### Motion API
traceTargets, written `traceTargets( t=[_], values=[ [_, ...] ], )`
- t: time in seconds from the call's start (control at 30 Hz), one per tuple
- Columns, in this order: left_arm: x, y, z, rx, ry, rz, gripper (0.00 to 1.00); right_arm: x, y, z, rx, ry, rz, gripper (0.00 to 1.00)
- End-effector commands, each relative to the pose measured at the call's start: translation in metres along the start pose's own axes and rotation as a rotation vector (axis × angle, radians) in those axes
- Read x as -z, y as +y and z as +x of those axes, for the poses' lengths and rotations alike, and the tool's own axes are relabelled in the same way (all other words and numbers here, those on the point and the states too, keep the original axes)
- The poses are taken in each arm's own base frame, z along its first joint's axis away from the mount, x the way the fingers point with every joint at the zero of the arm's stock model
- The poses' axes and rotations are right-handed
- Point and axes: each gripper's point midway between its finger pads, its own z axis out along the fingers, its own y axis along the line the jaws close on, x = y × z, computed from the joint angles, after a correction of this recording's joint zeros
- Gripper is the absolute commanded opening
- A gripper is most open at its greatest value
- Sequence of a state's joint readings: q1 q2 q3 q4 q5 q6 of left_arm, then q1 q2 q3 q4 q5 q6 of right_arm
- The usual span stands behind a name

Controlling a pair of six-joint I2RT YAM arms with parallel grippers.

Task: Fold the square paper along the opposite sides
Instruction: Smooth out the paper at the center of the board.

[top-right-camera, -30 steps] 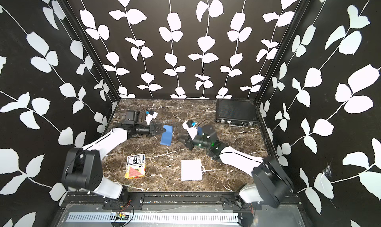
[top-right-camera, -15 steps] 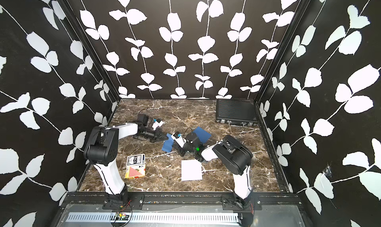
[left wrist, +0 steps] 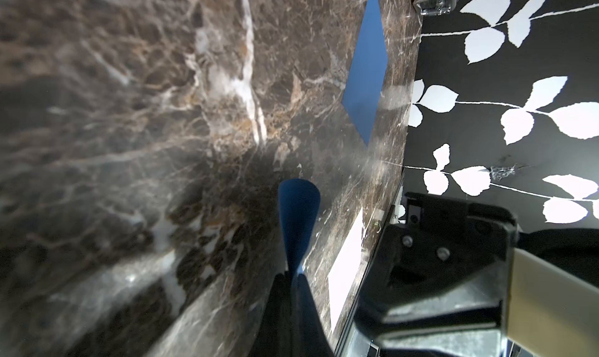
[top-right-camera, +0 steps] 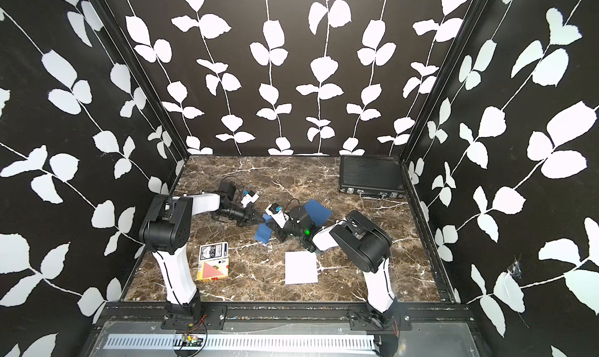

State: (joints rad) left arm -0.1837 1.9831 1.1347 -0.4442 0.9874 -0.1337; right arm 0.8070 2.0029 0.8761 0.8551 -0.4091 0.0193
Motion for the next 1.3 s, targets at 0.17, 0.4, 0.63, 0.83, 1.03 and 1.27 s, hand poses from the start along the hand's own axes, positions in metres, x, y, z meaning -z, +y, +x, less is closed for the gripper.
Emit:
traceTargets(
  t=[0.17, 0.4, 0.63, 0.83, 1.03, 1.27],
  values=[
    [-0.001, -0.001, -0.004, -0.015, 0.005, 0.010, 0.00, -0.016, 0.002, 0.022, -0.030, 0.022, 0.001, 0.11],
    [-0.002, 0.003, -0.001, -0.007, 0.016, -0.010, 0.00, -0.022, 0.001, 0.031, -0.041, 0.040, 0.000, 0.11],
    [-0.002, 0.012, 0.001, 0.018, 0.038, -0.052, 0.00, -0.025, 0.003, 0.039, -0.042, 0.063, -0.017, 0.11],
    [-0.004, 0.018, 0.003, 0.042, 0.057, -0.072, 0.11, -0.026, 0.005, 0.043, -0.047, 0.070, -0.027, 0.11],
    [-0.004, 0.018, 0.001, 0.048, 0.054, -0.066, 0.01, -0.026, 0.006, 0.041, -0.051, 0.068, -0.035, 0.11],
    [-0.004, 0.019, -0.001, 0.049, 0.044, -0.063, 0.00, -0.024, 0.009, 0.013, -0.029, 0.015, -0.049, 0.11]
  ],
)
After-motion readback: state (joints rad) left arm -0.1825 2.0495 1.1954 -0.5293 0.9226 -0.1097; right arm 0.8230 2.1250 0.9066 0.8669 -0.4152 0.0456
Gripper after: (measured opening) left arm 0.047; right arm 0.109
